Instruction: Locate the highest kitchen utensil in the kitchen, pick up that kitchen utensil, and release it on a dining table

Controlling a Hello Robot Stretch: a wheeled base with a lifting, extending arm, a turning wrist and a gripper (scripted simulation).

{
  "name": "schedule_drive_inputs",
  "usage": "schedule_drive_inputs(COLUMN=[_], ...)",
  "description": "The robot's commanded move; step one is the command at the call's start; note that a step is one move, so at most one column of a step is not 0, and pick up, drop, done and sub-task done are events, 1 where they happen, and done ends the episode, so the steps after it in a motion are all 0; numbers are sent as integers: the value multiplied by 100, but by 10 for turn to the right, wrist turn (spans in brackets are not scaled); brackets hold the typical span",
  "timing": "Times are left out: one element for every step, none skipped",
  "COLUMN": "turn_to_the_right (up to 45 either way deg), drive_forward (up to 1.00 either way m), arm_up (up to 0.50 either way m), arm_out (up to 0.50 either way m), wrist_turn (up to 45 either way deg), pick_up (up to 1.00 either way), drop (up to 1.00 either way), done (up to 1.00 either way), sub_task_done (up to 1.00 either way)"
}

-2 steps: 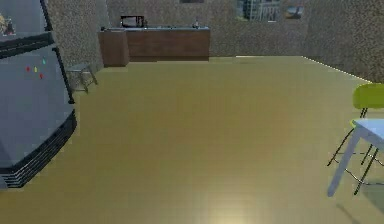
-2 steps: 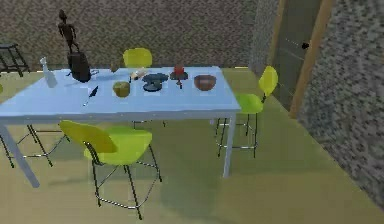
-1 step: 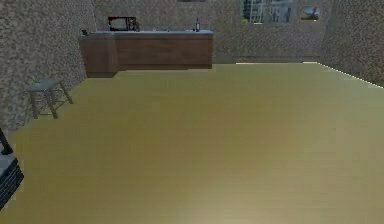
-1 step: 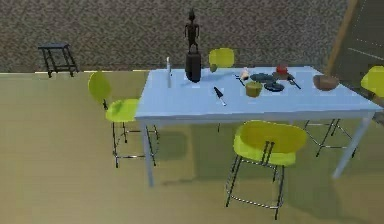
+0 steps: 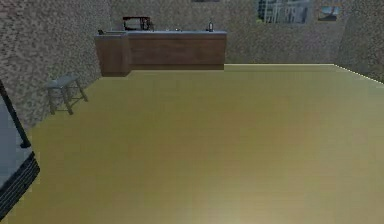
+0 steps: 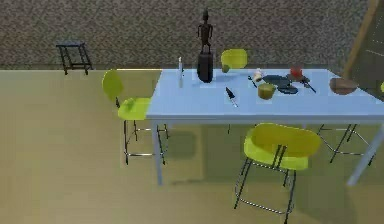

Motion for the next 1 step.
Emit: schedule_drive_inputs(turn_to_the_right=[0], drive_forward=[100], arm_up=[0], arm_out=[0], wrist_turn=[0], pick_up=[0], drop=[0], done=[0], sub_task_done=[0])
